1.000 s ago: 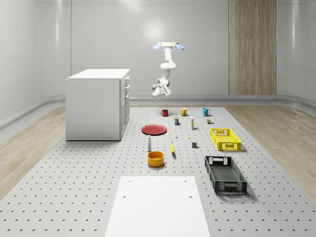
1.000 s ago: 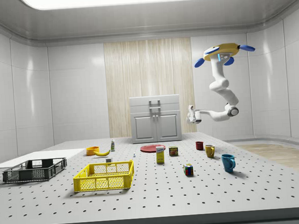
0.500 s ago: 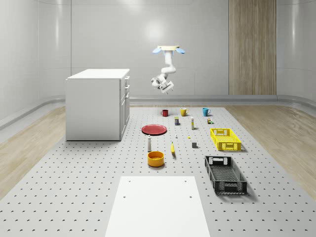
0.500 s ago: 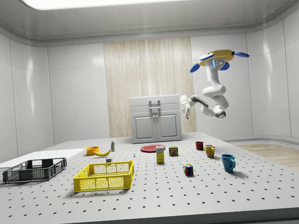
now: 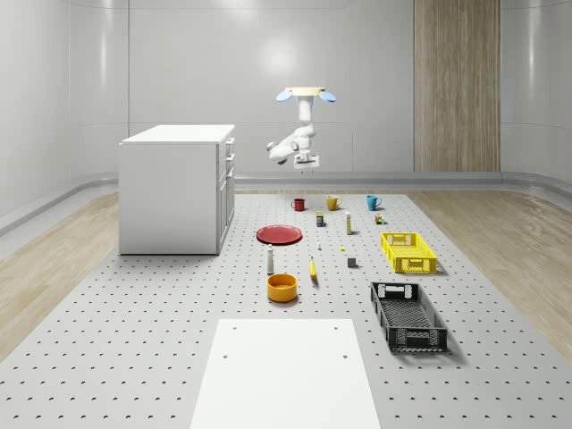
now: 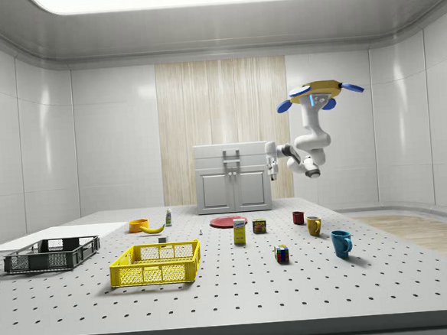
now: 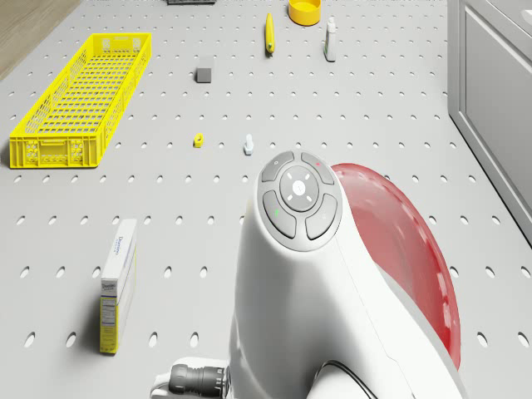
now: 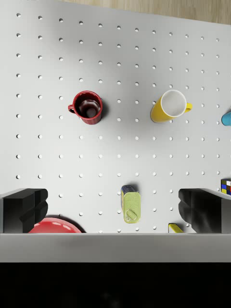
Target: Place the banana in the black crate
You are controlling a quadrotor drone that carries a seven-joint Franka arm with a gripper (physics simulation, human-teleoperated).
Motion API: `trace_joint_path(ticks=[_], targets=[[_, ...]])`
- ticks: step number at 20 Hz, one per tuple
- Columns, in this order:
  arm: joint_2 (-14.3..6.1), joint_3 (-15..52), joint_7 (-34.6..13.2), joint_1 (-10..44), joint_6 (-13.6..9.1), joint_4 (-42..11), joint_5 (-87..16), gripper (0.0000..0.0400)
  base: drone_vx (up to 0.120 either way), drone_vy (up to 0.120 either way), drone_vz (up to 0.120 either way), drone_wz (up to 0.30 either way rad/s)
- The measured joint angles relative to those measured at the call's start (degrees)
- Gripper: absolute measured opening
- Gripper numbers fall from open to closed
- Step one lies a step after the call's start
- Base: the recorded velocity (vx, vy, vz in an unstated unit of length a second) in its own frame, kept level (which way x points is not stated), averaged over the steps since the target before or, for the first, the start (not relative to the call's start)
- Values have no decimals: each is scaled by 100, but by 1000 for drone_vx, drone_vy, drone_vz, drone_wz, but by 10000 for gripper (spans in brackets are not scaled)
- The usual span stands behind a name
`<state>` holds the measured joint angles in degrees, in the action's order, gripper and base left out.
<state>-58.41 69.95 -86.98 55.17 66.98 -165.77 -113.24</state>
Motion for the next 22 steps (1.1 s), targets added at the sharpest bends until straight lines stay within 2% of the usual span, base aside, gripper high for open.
trace_joint_path(ticks=[7, 10, 22], targets=[[-269, 190, -250, 352, 13, -15, -27, 400, 120, 0, -120, 0], [-371, 242, -313, 432, 66, -12, 4, 400, 120, -93, -107, 0], [-741, 388, -474, 616, 356, 11, 179, 400, 120, -3, 0, 0]])
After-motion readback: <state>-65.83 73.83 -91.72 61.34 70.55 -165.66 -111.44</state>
